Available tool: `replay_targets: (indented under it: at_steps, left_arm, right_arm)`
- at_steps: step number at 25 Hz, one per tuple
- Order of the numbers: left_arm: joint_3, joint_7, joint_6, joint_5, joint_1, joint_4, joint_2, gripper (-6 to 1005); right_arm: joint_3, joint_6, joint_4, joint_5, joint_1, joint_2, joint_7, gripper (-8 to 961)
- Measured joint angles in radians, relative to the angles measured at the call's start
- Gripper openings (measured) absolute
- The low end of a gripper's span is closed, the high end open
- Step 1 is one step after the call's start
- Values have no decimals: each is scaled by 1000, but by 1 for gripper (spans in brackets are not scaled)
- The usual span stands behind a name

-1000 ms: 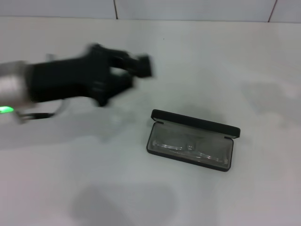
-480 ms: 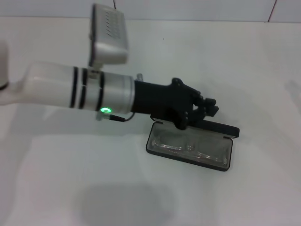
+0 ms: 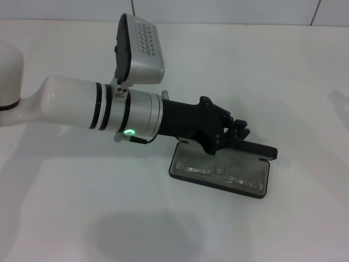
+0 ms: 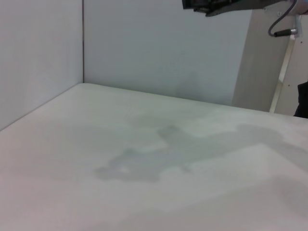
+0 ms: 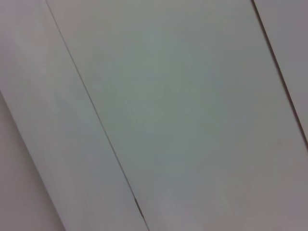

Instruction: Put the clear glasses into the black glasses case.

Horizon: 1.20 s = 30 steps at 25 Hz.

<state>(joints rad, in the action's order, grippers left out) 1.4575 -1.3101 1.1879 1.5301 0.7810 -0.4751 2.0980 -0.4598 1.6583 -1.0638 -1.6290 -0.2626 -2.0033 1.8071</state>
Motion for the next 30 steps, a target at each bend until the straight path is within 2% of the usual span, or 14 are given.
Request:
replay_targets:
  at_steps: [15, 22, 30]
  left_arm:
    - [28, -4, 1, 7, 1, 40, -3, 140]
    - [96, -1, 10, 11, -5, 33, -3, 143]
    - [96, 6, 67, -1, -17, 3, -1, 147]
  right_arm:
    - [-5, -4, 67, -1, -24, 1, -28, 153]
    - [-6, 4, 82, -1, -24, 2, -30, 165]
    - [3, 42, 90, 0, -14, 2, -32, 179]
